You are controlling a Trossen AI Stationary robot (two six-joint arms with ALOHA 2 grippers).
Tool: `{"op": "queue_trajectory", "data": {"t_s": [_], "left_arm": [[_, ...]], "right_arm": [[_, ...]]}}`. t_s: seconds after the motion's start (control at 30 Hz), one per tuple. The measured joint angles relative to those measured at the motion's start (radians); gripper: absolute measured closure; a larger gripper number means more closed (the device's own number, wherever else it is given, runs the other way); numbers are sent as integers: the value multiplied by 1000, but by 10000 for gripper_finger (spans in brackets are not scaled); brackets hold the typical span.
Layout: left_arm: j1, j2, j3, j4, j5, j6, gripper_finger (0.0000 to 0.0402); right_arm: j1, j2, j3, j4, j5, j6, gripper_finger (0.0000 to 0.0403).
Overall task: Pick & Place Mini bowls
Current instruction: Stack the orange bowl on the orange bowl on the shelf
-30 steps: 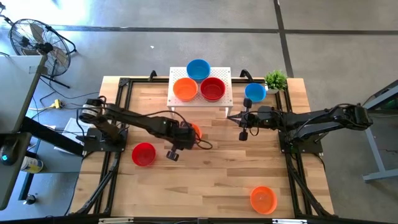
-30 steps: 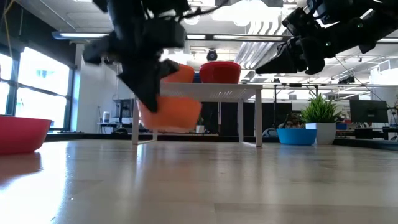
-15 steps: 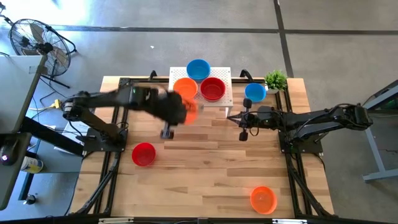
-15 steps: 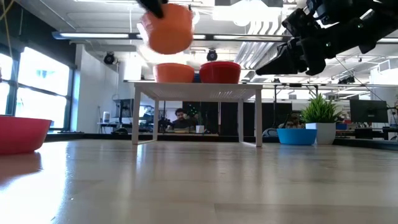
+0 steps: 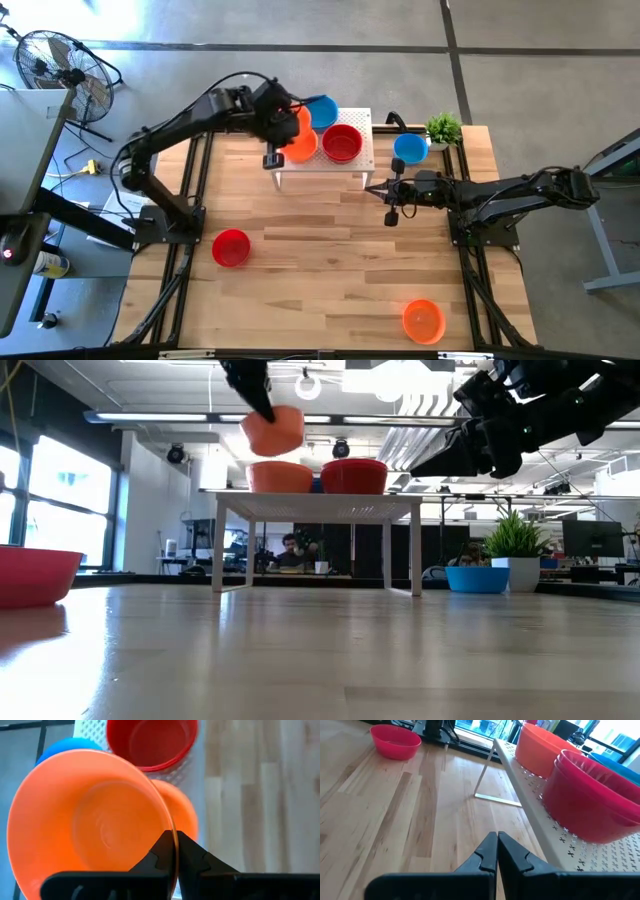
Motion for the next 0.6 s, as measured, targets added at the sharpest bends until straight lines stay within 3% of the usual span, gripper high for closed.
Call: {"op": "queue_trajectory", "data": {"t_s": [0.33, 0.6], "left_arm": [[28, 105, -1, 14, -1, 37, 401], [25, 114, -1, -18, 12, 36, 401]], "right_arm": [[0, 0, 0, -1, 0, -3, 403], [0, 0, 0, -8, 0, -4, 403]]}}
